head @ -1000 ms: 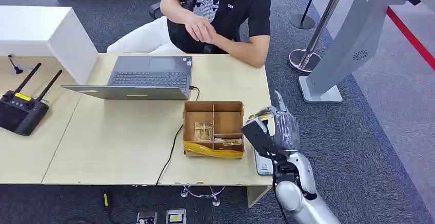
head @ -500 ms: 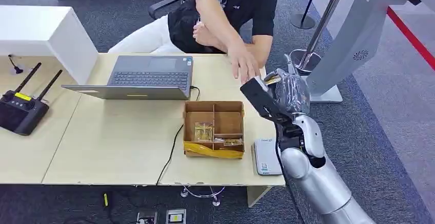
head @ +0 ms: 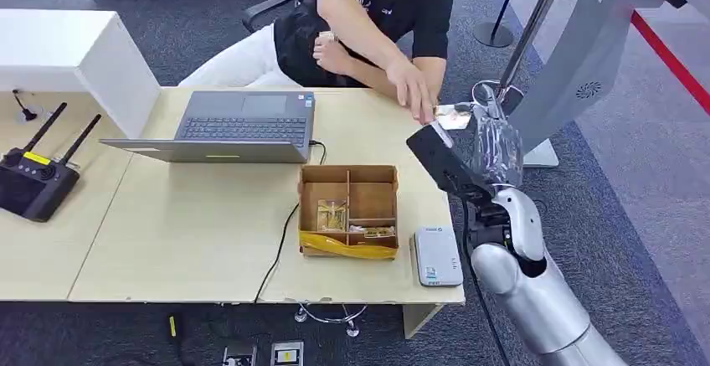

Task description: Pass the card to the sensor for recognition and then transmit it.

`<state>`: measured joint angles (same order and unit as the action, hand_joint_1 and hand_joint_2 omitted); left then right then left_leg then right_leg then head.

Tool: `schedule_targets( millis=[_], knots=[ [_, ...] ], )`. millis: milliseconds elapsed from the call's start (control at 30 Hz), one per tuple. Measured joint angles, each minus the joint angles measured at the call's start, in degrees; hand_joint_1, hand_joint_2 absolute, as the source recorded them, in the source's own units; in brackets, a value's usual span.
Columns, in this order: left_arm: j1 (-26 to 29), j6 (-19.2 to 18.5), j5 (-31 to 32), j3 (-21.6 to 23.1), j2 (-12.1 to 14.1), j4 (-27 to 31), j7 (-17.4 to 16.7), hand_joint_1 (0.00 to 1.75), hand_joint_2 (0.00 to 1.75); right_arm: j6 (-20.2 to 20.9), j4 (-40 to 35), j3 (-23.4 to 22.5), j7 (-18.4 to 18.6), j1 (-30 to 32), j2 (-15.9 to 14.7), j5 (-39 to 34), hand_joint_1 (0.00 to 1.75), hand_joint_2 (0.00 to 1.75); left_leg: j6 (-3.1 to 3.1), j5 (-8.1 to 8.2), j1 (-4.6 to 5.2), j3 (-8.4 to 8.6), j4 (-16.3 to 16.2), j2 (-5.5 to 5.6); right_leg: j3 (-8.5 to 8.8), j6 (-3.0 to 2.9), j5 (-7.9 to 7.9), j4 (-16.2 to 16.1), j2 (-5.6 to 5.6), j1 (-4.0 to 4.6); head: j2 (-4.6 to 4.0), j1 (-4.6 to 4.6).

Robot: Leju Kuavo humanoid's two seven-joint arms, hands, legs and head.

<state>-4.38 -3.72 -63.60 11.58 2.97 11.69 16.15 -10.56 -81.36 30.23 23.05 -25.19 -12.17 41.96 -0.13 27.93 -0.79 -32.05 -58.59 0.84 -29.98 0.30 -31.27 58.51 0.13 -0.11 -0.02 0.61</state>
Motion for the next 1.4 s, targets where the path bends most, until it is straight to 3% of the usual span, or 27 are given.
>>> schedule_targets(
  millis=[200, 367, 467, 667, 867, 1400],
  knots=[
    [0.11, -0.07, 0.26, 0.42, 0.18, 0.0, 0.02, 0.0, 1.75, -5.38, -4.98, -0.83, -2.74, 5.21, -0.09, 2.3, 0.0, 1.75, 0.0, 0.01, 0.0, -0.01, 0.0, 0.01, 0.0, 0.0, 0.0, -0.01, 0.0, 0.0, 0.0, 0.0],
    [0.28, -0.22, 0.41, 0.94, 0.33, 0.0, 0.59, 0.0, 1.75, -6.36, -11.24, -1.94, -3.44, 11.85, -0.09, 7.82, 0.0, 1.75, -0.01, 0.02, 0.0, -0.03, 0.01, 0.02, 0.01, 0.0, -0.01, -0.01, -0.02, 0.0, 0.0, 0.0],
    [0.53, -0.24, 0.52, 1.14, 0.48, -0.02, 1.23, 0.0, 1.75, -4.07, -15.37, -2.27, -2.94, 15.79, -0.04, 14.24, 0.0, 1.75, -0.01, 0.02, 0.0, -0.03, 0.02, 0.01, 0.0, -0.01, -0.01, -0.01, -0.01, 0.01, 0.0, 0.0],
    [0.54, -0.02, 1.22, 1.38, 0.68, -0.02, 1.46, 0.0, 1.75, 5.27, -19.45, -1.81, 1.15, 20.82, -0.02, 24.84, 0.0, 1.75, -0.01, 0.02, 0.0, -0.03, 0.02, 0.01, 0.01, -0.01, -0.01, -0.01, -0.01, 0.01, 0.0, 0.0],
    [0.44, 0.22, 1.46, 1.4, 0.83, -0.02, 1.46, 0.0, 1.75, 10.45, -18.97, -0.07, 3.2, 21.58, 0.33, 28.77, 0.0, 1.75, -0.02, 0.01, 0.0, -0.03, 0.02, 0.01, 0.02, -0.01, 0.0, 0.0, -0.01, 0.0, 0.0, 0.0],
    [0.34, 0.66, 1.38, 1.4, 0.81, -0.02, 1.46, 0.0, 1.75, 10.12, -4.32, 2.69, 0.21, 18.53, 4.28, 24.48, 0.0, 1.75, -0.02, 0.01, 0.0, -0.06, 0.03, 0.01, 0.0, -0.01, -0.01, 0.0, -0.01, 0.01, 0.0, 0.0]
  ],
)
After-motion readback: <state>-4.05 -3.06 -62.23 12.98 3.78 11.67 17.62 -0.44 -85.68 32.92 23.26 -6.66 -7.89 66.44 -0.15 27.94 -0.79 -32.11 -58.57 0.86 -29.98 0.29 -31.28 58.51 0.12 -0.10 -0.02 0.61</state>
